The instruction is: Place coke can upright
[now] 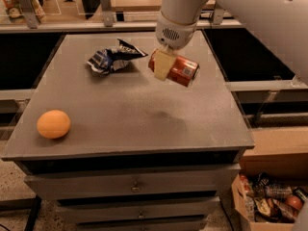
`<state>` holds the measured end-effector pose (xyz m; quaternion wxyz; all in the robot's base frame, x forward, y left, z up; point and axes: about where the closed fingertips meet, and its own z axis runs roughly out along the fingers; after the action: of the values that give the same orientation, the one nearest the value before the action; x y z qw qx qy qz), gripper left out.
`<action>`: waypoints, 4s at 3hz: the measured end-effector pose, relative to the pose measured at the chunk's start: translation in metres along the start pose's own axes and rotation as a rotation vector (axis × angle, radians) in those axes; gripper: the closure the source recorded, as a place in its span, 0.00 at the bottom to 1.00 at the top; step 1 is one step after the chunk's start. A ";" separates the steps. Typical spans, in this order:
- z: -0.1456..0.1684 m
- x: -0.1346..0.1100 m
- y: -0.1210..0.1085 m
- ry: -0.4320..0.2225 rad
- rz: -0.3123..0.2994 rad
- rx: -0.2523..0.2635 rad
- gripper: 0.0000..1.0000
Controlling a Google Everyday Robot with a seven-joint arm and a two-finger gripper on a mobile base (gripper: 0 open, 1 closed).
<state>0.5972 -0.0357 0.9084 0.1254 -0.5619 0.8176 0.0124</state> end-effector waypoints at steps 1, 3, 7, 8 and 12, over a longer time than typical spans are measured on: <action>-0.023 0.002 0.006 -0.124 -0.065 -0.012 0.80; -0.036 0.008 0.007 -0.545 -0.167 -0.057 0.79; -0.026 0.016 0.015 -0.779 -0.169 -0.099 1.00; -0.019 0.017 0.016 -0.936 -0.153 -0.126 1.00; -0.008 0.032 0.013 -1.227 -0.095 -0.200 0.59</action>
Offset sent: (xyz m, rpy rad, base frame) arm -0.0295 -0.0206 0.0587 0.5541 -0.2151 0.2858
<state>0.5732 -0.0620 0.9073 0.5194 -0.4971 0.5658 0.4039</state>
